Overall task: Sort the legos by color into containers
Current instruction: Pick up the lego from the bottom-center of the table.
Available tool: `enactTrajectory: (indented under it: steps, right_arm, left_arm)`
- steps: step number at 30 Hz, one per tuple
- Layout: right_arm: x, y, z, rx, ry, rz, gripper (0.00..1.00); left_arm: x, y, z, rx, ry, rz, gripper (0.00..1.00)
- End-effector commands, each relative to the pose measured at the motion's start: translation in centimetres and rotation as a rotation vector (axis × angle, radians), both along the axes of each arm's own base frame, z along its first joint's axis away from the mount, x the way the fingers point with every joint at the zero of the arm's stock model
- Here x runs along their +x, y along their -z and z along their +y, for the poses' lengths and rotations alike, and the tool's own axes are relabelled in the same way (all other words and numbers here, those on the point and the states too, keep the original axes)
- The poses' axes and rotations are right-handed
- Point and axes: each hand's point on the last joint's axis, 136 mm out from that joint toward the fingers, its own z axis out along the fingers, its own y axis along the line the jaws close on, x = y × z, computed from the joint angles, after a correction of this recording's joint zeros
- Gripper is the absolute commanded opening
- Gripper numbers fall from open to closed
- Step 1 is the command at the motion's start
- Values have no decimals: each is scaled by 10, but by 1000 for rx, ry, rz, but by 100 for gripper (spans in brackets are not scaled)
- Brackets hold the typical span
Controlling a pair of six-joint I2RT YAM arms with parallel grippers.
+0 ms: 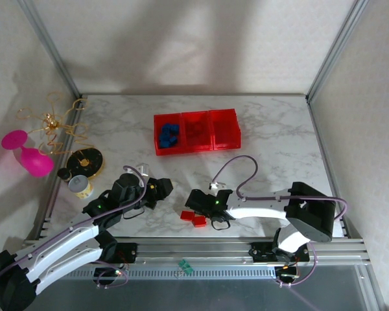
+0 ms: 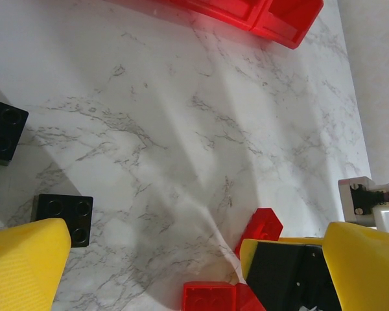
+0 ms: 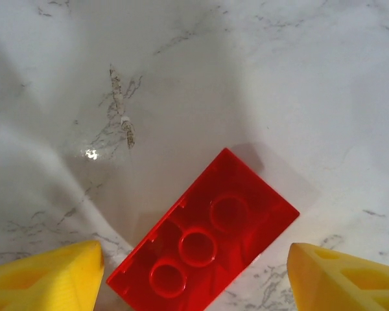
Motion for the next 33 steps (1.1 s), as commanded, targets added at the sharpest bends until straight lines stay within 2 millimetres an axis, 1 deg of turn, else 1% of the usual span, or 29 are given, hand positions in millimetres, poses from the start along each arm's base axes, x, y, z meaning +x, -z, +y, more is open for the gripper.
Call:
enactTrajectory:
  steps: [1,4,6,9,14,19,22,24,27,29,32,33]
  right_arm:
    - [10,-2,3,-12,14,-44,70]
    - [13,1,4,-24,11,-45,65]
    - [16,3,8,-20,4,-47,61]
    - [22,0,13,-32,-9,-68,53]
    - [30,-2,13,-38,-16,-80,39]
    - [36,-10,15,-29,-35,-104,29]
    - [44,-22,17,-21,-54,-138,28]
    - [53,-32,18,-13,-69,-162,27]
    - [74,-51,18,-1,-84,-213,27]
    - [92,-62,22,5,-117,-248,27]
    - [125,-72,23,-23,-132,-289,28]
    - [138,-77,26,-20,-141,-305,28]
  left_arm:
    - [-2,2,-1,-6,-1,3,100]
    - [-1,3,-1,-7,-3,0,100]
    - [-1,4,0,-2,-6,1,100]
    - [0,5,0,1,-7,2,100]
    - [0,4,0,5,-7,2,100]
    - [2,3,0,2,-13,-4,100]
    - [3,-1,-1,-7,-16,-15,99]
    - [6,-5,-1,-12,-23,-26,100]
    - [12,-13,1,-2,-48,-52,100]
    - [18,-20,3,0,-67,-76,100]
    - [27,-28,4,14,-94,-104,100]
    - [31,-29,4,23,-106,-108,100]
